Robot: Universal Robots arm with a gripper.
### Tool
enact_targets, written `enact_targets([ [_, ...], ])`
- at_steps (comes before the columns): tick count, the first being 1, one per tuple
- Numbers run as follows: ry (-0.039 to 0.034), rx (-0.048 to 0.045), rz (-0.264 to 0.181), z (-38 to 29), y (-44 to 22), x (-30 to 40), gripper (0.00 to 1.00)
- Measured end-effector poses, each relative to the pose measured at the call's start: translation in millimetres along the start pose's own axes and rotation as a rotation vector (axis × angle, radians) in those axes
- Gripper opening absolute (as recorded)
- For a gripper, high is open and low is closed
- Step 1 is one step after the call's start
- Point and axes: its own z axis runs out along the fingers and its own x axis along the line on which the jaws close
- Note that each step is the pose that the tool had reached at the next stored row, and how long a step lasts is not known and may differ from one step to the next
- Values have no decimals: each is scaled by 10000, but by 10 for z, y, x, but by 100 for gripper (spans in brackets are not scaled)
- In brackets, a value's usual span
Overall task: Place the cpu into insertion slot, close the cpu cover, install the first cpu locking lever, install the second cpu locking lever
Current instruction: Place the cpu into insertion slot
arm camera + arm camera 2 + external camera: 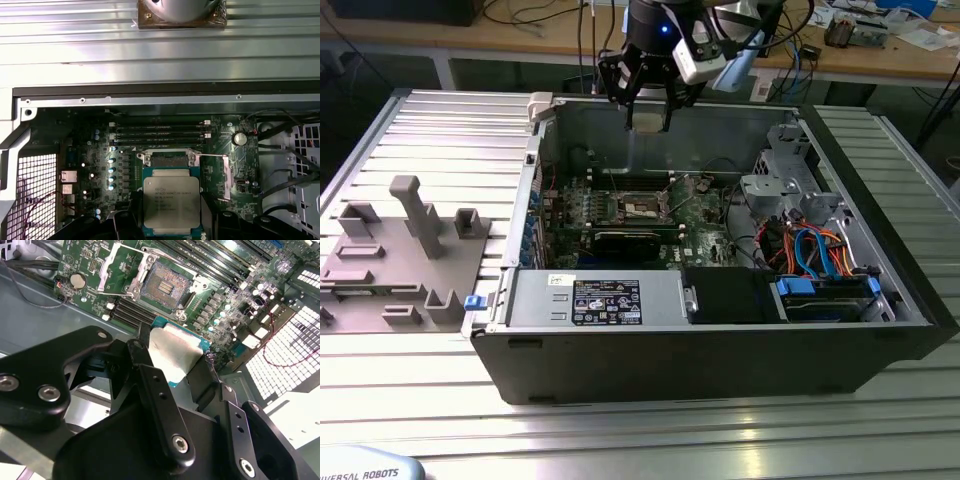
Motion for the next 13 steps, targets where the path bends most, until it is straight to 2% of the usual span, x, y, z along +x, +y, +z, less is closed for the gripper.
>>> enact_targets([
  [10,0,0,0,21,-2,0,54],
  [13,0,0,0,52,-5,-1,54],
])
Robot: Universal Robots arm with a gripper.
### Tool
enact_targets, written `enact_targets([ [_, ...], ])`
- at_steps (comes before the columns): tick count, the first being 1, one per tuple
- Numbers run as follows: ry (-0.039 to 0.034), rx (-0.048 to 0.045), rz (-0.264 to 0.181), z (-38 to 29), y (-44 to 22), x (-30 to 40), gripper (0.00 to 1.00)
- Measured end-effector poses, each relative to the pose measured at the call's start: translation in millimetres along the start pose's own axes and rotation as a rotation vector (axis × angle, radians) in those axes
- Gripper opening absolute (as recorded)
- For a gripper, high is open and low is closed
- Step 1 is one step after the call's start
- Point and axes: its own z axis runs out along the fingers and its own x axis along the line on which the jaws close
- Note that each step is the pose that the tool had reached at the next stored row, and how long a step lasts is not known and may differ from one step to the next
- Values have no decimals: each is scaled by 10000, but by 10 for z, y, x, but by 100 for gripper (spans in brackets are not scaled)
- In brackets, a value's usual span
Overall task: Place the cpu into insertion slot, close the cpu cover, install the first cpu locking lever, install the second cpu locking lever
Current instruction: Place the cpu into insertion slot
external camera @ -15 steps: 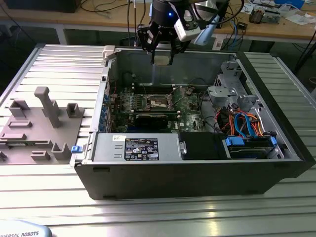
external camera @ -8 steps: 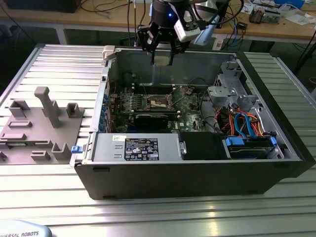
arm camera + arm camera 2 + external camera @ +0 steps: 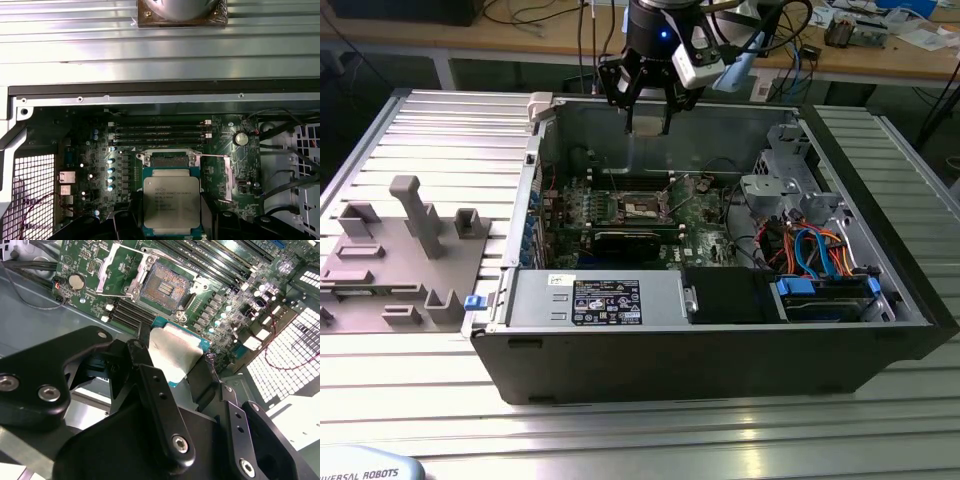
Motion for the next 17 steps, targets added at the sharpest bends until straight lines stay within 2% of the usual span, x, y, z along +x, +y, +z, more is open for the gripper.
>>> enact_targets([
  [4,0,1,0,6,-1,0,54],
  [6,-1,0,0,118,-11,-2,54],
  [17,-1,5,1,143,-13,-3,54],
])
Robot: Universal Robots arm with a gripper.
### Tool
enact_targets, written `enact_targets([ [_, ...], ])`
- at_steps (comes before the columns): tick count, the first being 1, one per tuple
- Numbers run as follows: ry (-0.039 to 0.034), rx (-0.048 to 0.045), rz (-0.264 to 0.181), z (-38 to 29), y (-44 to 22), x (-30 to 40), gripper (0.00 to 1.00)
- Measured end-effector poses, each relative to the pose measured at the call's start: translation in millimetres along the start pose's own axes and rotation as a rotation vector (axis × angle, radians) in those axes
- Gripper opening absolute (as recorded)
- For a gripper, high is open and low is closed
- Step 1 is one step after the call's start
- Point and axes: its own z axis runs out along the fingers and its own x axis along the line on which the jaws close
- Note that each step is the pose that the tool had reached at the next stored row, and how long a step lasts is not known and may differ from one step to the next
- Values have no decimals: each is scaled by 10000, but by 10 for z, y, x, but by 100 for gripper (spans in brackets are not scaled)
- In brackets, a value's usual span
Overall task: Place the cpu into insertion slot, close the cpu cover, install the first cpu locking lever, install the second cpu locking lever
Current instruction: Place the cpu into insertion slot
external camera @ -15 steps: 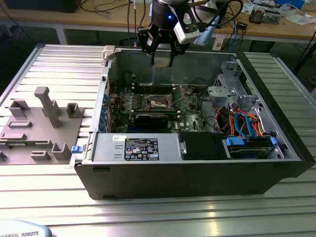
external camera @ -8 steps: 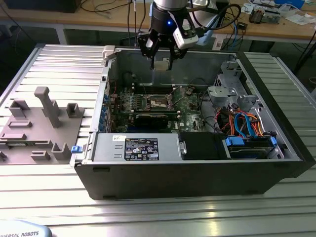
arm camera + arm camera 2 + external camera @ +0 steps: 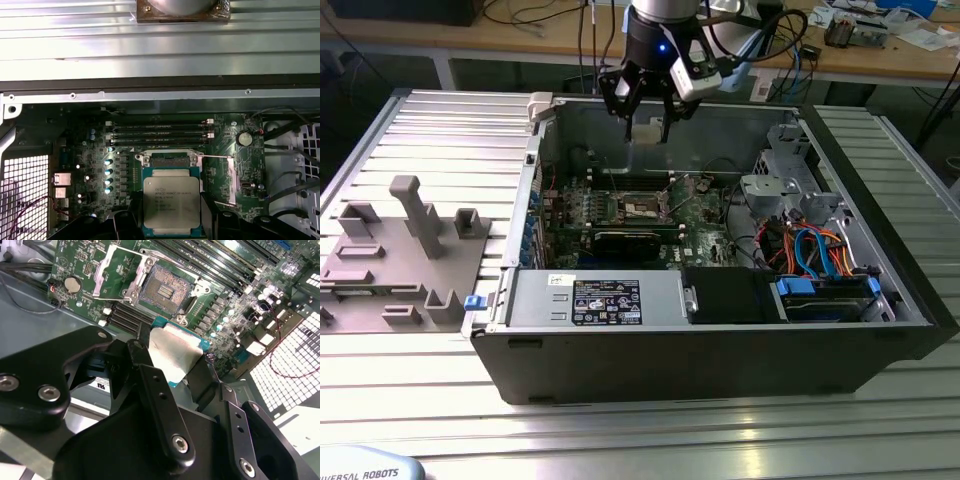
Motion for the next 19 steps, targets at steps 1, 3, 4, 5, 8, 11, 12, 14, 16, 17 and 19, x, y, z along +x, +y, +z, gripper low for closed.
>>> enact_targets([
  [1,1,2,0,4,0,0,54],
  [3,1,1,0,8,-1,0,54],
  [4,1,2,0,9,-1,0,54],
  [5,0,0,0,11,-1,0,54],
  [8,1,1,0,16,-1,0,54],
  [11,0,0,0,23,-2,0,54],
  [12,1,1,0,26,-2,-1,54],
  [14,1,2,-1,29,-3,-1,54],
  [16,1,2,0,29,-3,-1,54],
  [17,1,1,0,30,-3,-1,54],
  [19,1,1,-1,30,-3,-1,54],
])
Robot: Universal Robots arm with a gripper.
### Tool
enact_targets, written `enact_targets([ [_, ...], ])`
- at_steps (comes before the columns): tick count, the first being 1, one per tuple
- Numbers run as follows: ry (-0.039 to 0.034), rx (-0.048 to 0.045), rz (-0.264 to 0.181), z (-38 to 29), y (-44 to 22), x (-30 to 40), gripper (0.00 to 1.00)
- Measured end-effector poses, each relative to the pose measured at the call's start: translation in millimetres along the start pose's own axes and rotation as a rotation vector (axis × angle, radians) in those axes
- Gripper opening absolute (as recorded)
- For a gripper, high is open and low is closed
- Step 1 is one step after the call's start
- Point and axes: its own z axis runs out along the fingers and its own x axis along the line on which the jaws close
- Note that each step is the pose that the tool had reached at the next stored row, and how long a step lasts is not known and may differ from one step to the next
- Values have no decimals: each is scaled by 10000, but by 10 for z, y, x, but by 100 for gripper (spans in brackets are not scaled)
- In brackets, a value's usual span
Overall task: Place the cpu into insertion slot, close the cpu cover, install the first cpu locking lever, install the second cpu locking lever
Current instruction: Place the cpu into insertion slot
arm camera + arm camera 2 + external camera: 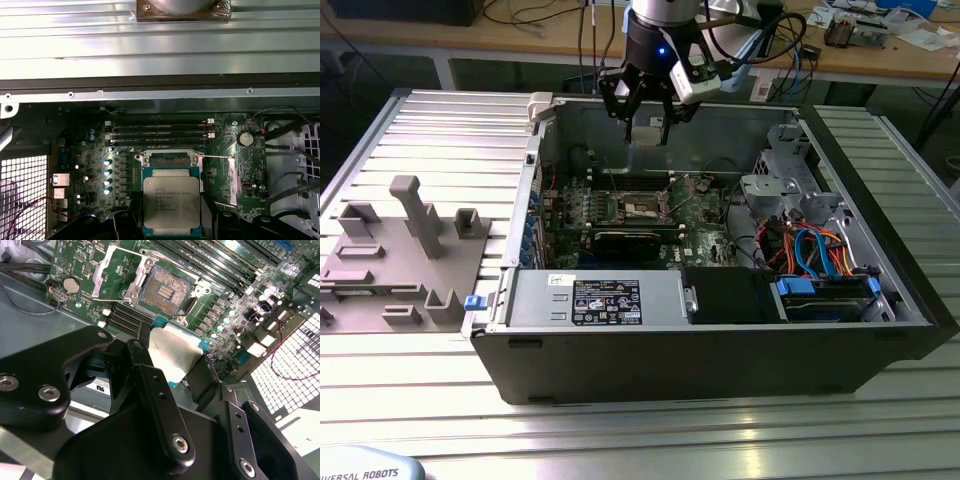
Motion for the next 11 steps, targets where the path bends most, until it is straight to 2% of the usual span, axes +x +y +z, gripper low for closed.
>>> enact_targets([
  [11,-41,-5,457,5,0,0,54],
])
